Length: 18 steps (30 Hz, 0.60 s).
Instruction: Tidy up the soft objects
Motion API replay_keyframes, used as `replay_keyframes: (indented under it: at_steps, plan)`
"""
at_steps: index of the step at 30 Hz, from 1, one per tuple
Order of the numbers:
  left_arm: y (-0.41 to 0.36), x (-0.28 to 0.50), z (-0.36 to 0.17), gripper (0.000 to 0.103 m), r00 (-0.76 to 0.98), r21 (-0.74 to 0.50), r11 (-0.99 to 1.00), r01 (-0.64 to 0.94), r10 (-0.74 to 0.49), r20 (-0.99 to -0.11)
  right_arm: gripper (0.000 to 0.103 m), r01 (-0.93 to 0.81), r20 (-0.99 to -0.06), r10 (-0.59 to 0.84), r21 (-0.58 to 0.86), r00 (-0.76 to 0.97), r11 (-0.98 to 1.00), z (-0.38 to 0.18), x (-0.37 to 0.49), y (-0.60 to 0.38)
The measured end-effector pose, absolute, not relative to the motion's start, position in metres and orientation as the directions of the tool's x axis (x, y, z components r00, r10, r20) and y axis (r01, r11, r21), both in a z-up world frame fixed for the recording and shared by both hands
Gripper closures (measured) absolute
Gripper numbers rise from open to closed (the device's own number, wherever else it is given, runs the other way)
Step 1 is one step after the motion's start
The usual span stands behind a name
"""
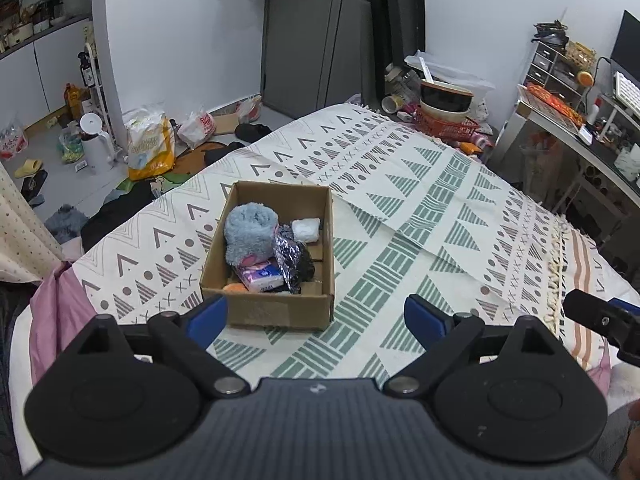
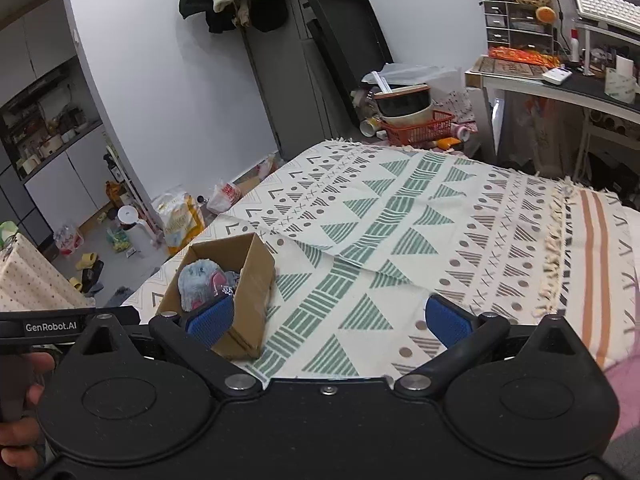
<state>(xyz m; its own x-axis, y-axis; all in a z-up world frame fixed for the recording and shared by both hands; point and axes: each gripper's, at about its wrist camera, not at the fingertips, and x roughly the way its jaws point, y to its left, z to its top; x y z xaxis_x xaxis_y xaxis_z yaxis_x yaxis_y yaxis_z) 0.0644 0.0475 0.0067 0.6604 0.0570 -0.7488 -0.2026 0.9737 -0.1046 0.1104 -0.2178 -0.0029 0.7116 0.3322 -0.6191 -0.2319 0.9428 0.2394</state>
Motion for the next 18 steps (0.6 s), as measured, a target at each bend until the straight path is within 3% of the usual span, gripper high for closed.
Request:
replay_keyframes:
  at_steps: [13, 18]
  plan:
    - [0.037, 0.024, 0.027, 0.008, 0.685, -0.104, 0.977, -0.186, 0.053, -0.727, 0.0, -0.244, -0.601, 0.322, 0.21, 0.731, 0.947, 0.017, 0.068, -0.231]
    - [0.038, 0.008, 0.032, 0.003, 0.694, -0.111, 0.976, -0.188, 0.052, -0.718, 0.0, -0.236, -0.602, 0.309, 0.2, 0.736, 0.951, 0.018, 0.058, -0.235]
